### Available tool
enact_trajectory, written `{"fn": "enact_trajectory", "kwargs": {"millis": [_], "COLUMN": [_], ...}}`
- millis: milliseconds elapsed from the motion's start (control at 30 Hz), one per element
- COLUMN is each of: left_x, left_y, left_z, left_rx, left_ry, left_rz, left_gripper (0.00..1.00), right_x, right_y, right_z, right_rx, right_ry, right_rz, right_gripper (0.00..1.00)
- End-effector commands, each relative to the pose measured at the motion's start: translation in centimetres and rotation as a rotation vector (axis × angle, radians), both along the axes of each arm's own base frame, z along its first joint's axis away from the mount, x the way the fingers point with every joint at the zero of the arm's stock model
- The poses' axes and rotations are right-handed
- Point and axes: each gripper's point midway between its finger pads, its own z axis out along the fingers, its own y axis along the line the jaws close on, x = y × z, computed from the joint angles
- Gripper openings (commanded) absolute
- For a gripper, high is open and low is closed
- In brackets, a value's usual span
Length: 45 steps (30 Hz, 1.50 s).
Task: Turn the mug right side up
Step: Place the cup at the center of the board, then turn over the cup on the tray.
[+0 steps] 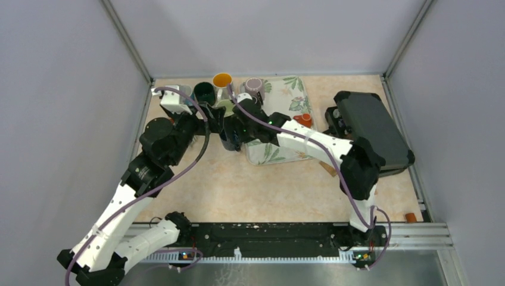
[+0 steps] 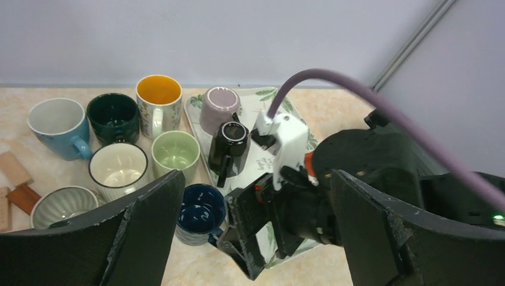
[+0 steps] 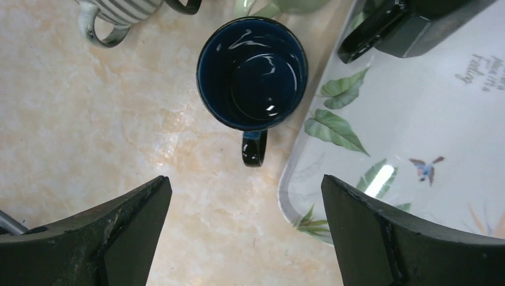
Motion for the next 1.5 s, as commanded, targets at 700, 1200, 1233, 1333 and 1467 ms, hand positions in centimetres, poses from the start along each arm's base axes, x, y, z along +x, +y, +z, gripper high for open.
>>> {"fn": "enact_trajectory", "kwargs": {"millis": [700,1200,1233,1333,1467], "left_x": [14.2,19.8,19.9,19.7,19.8], "left_y": [-9.7,-9.4,-9.6,-10.2,-10.8], "left_z": [-7.6,-19.4,-20.1,-21.9,-23.9], "left_rx": [0.154,0.262,0.267,0.273,0.286], "left_ry": [0.262,0.505,0.518,0.552,0.585], "left_rz": [-0.211,-0.264,-0.272,-0.304,-0.305], "left_gripper": [0.98,0.98,0.98,0.99,0.98], "right_x": [1.8,0.9,0.8,0.8,0.8], "right_y": [-20.3,-22.1,-22.0,-22.0,-22.1], "right_z": [5.3,4.9,4.9,4.7,4.6], "right_rx": [0.224,0.247,0.253,0.261,0.261], "right_ry": [-0.142,-0.144,-0.144,-0.142,-0.141], "right_rz": [-0.394,-0.385,-0.383,-0.381,-0.381], "right_gripper": [0.99,0.99,0.99,0.99,0.99]}}
